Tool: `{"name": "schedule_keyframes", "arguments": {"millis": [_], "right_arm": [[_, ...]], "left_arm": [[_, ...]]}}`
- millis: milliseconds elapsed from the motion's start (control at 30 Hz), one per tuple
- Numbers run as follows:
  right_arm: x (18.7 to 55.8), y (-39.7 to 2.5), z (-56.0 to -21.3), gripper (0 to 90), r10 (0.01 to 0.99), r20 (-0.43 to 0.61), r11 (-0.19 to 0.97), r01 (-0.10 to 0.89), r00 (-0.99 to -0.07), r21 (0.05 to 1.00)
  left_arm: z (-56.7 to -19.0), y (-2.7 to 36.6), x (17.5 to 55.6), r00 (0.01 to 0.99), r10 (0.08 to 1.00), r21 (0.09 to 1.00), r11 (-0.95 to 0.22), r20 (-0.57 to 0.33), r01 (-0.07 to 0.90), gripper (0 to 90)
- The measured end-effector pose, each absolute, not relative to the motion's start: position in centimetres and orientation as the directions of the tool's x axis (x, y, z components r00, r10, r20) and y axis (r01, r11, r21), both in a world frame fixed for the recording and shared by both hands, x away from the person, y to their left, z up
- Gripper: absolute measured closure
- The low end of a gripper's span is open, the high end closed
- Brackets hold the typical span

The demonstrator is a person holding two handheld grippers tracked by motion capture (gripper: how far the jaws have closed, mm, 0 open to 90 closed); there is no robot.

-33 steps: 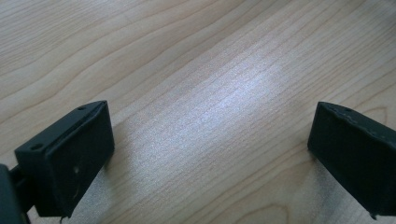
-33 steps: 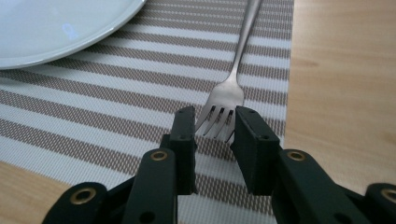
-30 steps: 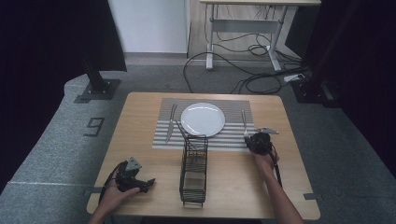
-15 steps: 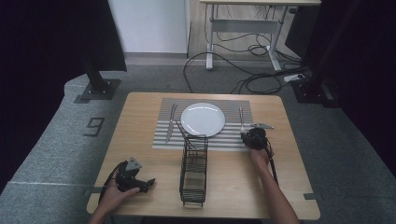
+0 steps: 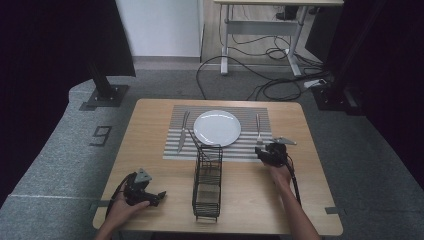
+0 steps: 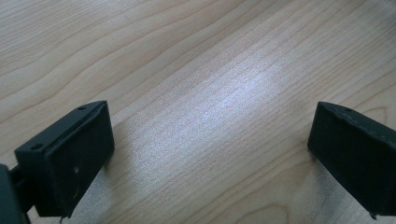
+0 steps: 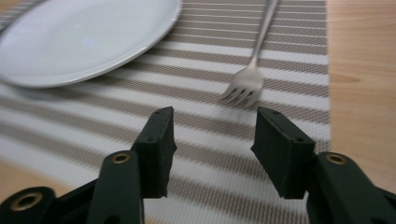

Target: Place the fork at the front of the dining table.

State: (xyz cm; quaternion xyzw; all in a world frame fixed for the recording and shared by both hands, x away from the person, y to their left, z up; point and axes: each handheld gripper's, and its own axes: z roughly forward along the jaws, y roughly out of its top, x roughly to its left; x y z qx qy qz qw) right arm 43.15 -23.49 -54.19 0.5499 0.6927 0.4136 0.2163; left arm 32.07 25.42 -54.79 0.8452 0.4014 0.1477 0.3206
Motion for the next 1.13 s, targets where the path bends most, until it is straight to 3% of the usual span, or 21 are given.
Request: {"name": "schedule_keyframes", "arguments": {"millis": [367,733,1133], "right_arm": [[38.0,-24.3,-52.8,40.5,0.909,0.126,0.122,0.542,-0.398,0.831],[33.6,-26.5,-53.3,39.2,0.904,0.12,0.144,0.555,-0.411,0.82],[33.3,-27.4,-54.6,37.3,0.918,0.11,0.151,0.593,-0.381,0.791]], "left_arm": [[-54.8,25.4,32.1,0.634,0.773,0.66,-0.472,-0.008,0.584,0.1],[-54.8,25.4,32.1,0.634,0.773,0.66,-0.473,-0.008,0.584,0.0],[-54.8,25.4,32.1,0.634,0.773,0.66,-0.473,-0.008,0.584,0.0]]}}
